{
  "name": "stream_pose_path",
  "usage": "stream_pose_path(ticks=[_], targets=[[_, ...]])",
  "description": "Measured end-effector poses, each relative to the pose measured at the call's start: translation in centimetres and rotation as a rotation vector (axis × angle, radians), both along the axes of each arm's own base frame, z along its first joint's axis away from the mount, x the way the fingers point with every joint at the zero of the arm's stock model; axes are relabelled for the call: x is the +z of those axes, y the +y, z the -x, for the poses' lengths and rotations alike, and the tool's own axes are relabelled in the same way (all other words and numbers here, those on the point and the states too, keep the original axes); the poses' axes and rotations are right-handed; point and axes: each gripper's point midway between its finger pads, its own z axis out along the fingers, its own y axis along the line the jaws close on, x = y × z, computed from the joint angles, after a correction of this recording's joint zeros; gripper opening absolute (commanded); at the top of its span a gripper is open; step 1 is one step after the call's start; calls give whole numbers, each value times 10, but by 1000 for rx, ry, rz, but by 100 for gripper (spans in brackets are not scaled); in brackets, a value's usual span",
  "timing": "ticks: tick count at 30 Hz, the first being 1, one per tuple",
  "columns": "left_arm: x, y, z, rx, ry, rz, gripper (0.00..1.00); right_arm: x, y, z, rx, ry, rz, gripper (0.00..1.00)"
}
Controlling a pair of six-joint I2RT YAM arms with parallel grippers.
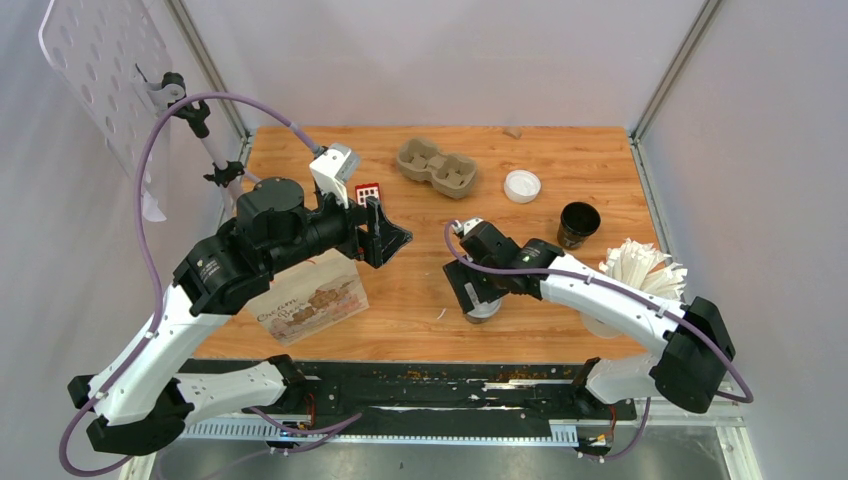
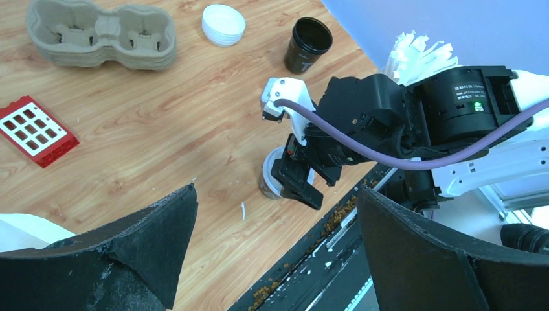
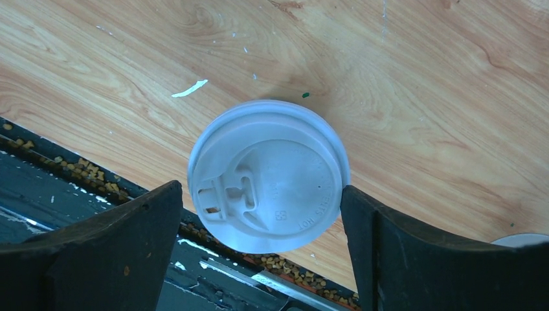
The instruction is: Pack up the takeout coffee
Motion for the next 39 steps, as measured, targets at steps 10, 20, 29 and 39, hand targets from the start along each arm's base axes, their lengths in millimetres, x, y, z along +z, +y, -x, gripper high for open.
stream_pose_path(ticks=[10, 20, 29, 39], targets=[[2, 2, 1, 0, -6, 5, 99, -5, -1, -3, -5, -5, 24, 75], [2, 2, 1, -1, -9, 4, 100, 3, -22, -8, -53, -30, 106, 76], [1, 5, 4, -1, -10, 7, 100, 22, -112, -62, -380, -61, 135, 73], [-2, 7, 5, -5, -17, -8, 100, 16, -190, -72, -613, -6, 152, 74]])
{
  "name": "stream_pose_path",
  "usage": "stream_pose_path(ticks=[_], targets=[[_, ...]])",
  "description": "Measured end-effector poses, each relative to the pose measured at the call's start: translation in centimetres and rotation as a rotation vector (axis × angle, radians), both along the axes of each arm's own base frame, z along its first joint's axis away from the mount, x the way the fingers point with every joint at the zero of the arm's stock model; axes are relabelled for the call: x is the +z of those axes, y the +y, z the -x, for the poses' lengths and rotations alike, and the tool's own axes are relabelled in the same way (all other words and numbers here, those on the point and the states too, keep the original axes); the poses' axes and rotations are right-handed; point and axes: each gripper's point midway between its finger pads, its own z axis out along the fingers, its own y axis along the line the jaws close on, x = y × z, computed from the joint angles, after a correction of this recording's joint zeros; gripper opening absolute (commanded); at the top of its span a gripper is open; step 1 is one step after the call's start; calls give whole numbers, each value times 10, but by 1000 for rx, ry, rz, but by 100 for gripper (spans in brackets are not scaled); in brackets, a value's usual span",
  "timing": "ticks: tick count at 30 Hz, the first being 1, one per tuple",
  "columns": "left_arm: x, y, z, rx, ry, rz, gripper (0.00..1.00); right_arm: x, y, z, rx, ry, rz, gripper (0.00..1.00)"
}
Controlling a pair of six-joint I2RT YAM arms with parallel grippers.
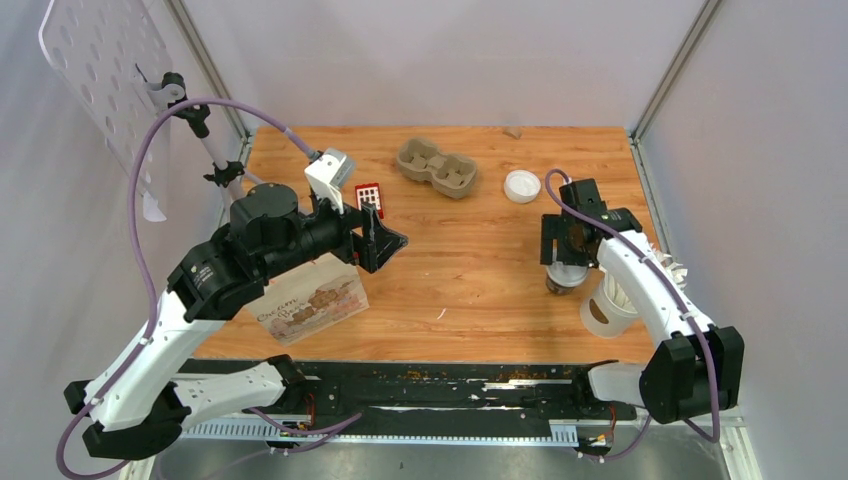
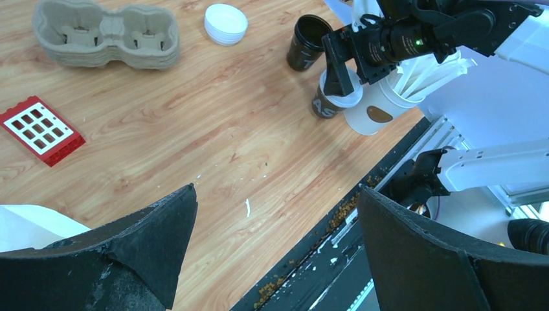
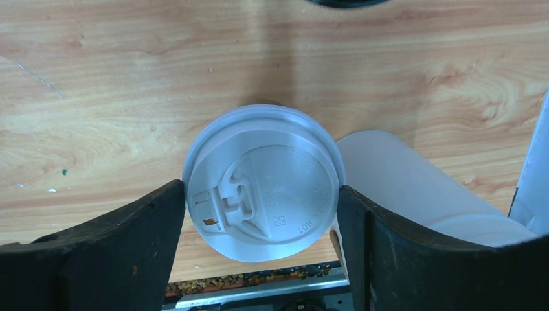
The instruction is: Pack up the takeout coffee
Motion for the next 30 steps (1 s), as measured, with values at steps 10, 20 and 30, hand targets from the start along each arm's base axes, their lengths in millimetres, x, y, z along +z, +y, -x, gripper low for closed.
stream_pose_path(ticks=[10, 20, 30], targets=[[-11, -1, -1, -1, 18, -20, 100, -23, 4, 10, 20, 32, -38, 77], [-13, -1, -1, -1, 20, -23, 100, -23, 8, 1, 44, -17, -54, 89], [-13, -1, -1, 0, 20, -24, 100, -18, 11, 2, 56, -16, -69, 98]])
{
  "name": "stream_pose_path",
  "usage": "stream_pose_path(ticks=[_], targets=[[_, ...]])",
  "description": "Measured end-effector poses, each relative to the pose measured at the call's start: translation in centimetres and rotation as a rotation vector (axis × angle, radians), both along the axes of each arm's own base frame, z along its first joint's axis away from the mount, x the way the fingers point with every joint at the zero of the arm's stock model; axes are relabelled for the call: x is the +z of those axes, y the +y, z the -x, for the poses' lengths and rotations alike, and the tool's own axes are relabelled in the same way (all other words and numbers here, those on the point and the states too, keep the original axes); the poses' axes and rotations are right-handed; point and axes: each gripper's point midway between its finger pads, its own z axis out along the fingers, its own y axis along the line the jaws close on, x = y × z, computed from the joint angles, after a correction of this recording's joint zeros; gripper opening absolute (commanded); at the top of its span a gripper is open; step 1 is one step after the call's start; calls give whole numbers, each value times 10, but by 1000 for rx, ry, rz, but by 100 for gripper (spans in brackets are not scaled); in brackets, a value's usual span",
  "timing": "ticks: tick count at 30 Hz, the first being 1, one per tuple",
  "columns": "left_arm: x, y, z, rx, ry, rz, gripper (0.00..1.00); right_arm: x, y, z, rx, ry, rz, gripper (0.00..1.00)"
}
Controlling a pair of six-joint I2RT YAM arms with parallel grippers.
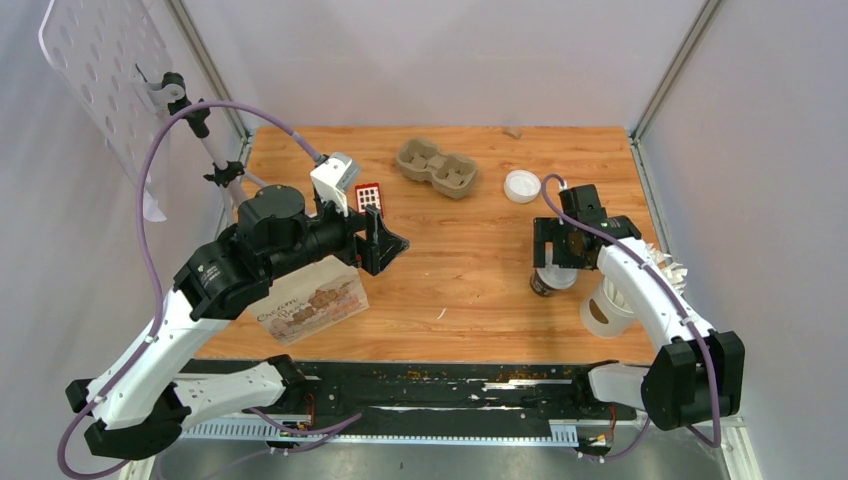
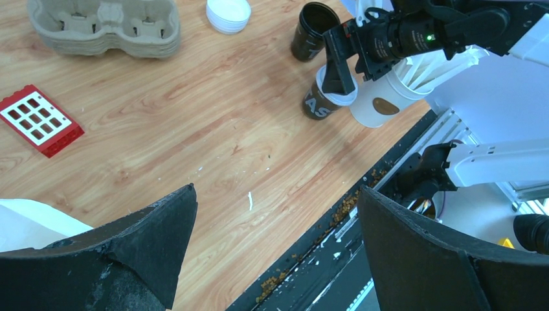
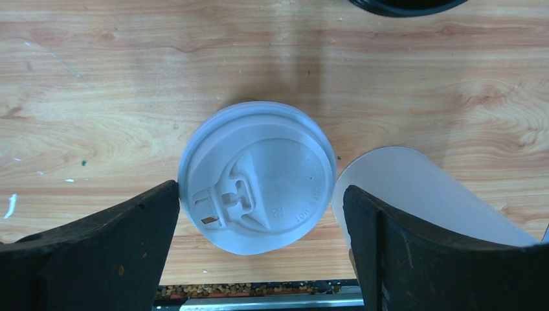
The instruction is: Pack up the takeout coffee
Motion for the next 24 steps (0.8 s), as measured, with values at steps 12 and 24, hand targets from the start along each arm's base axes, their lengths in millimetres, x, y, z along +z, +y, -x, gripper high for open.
stream_pose_path(ticks=[12, 24], targets=[[-1, -1, -1, 0, 3, -4, 100, 39, 9, -12, 30, -60, -41, 84], [-21, 3, -9, 45, 21, -52, 100, 71, 26, -31, 103, -151, -108, 68]])
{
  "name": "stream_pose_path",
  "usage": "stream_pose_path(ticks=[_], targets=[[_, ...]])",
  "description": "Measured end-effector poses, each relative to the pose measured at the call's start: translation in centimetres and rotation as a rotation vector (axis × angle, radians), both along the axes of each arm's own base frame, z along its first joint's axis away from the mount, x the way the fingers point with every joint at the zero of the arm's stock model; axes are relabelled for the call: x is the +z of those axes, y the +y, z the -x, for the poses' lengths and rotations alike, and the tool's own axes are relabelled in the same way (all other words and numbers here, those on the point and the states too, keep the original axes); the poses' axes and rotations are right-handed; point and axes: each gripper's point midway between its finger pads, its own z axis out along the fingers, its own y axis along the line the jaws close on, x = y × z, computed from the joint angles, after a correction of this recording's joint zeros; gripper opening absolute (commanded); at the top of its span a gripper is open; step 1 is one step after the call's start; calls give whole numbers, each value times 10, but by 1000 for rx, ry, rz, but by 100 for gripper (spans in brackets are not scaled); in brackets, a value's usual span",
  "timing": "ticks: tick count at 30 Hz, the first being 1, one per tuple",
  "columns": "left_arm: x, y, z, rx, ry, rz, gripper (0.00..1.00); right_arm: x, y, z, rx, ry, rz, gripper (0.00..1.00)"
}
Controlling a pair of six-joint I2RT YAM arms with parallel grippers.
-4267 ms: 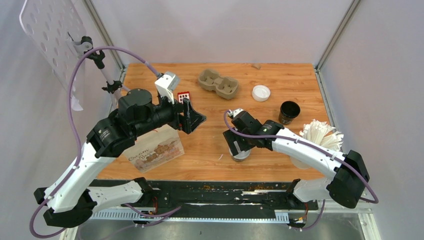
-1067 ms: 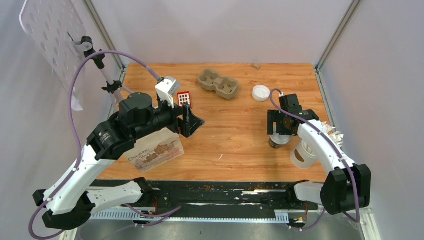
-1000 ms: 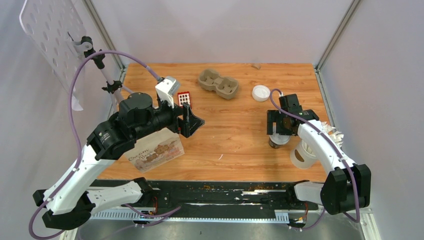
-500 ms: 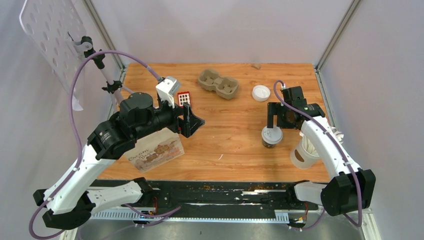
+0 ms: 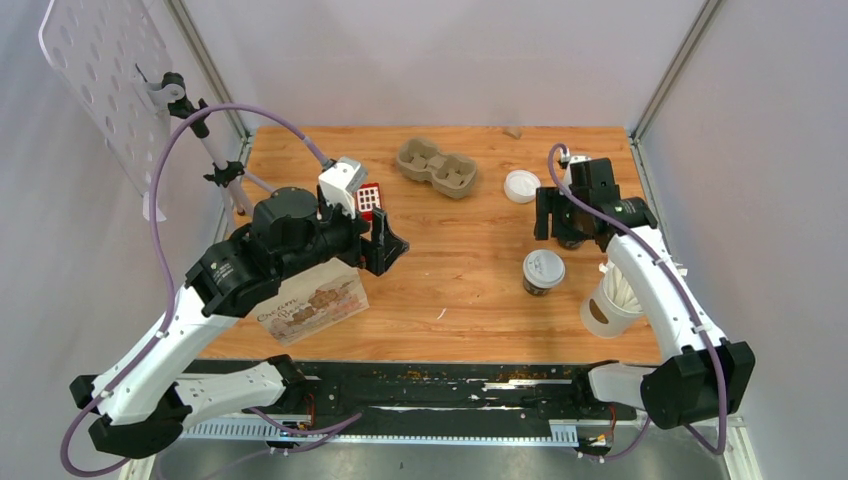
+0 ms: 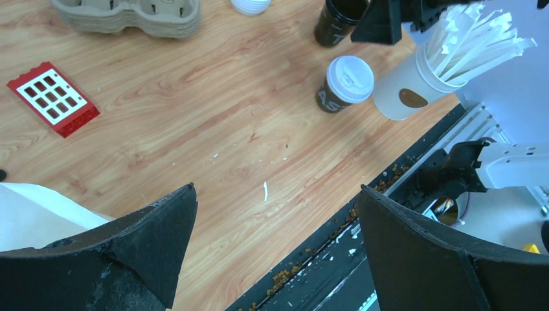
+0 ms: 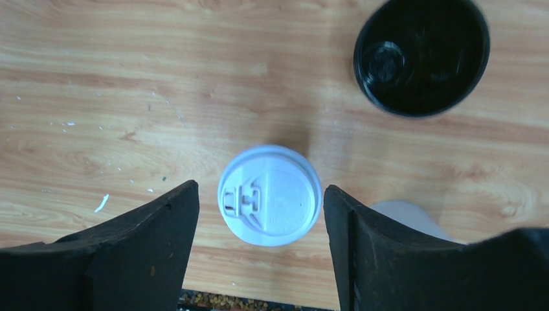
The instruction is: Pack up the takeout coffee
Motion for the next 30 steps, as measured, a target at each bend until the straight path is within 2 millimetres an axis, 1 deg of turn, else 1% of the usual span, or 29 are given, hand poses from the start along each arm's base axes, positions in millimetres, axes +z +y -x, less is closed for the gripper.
stream_pose_path(ticks=[2, 4, 7, 10, 14, 17, 21, 23, 25, 27, 30], targets=[[-4, 0, 0, -1, 8, -11, 100, 8, 3, -13, 19, -40, -1, 64], [-6, 0, 2, -11, 13, -19, 99, 14, 7, -32, 41, -84, 4, 60], [-9, -2, 6, -39, 22, -32, 98, 14, 8, -64, 70, -136, 43, 57], [-13, -3, 11, -67, 36, -42, 97, 5, 7, -95, 98, -159, 105, 56], [-17, -5, 18, -108, 58, -48, 95, -12, 7, -138, 138, -155, 185, 53], [-19, -6, 23, -134, 73, -49, 93, -30, 0, -162, 121, -124, 248, 52], [-20, -7, 26, -147, 81, -49, 93, -45, -20, -184, 29, -46, 308, 50], [-20, -7, 26, -147, 82, -50, 93, -47, -29, -185, -11, -23, 322, 49], [-22, -7, 26, -146, 83, -53, 93, -49, -36, -180, -34, 1, 323, 47], [-22, -7, 25, -143, 83, -55, 92, -48, -38, -179, -39, 5, 307, 45], [-22, -6, 25, -139, 81, -56, 92, -48, -31, -184, -11, -14, 256, 43]])
